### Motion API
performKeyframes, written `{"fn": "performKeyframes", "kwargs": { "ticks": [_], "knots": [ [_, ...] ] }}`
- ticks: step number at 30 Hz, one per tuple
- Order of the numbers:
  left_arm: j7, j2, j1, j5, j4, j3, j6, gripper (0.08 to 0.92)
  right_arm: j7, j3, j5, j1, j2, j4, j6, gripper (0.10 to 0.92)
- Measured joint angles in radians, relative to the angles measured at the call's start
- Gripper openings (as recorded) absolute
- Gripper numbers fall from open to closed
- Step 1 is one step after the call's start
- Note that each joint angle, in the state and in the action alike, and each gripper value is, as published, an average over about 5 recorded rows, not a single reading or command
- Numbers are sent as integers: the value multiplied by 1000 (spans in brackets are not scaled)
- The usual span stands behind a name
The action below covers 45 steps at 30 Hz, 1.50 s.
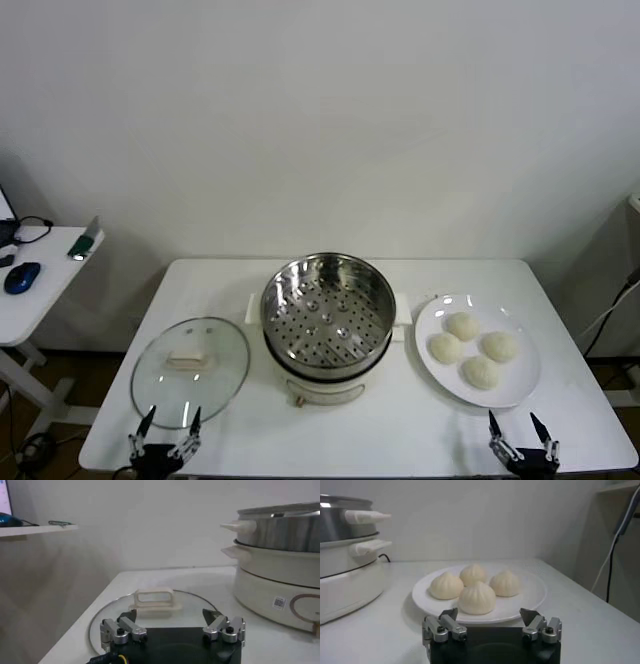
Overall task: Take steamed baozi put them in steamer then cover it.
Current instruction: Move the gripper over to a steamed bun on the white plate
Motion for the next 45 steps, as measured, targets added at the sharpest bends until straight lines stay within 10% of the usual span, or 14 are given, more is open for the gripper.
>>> {"fn": "performKeyframes", "kwargs": {
  "ticks": [23,45],
  "knots": [
    [5,8,-2,8,-33,9,-5,823,-233,-130,-118,571,-422,-4,-497,823],
    [5,-1,-6,24,-40,3,-25,823,-1014,-1447,-266,1918,-670,-495,-292,823]
  ]
}}
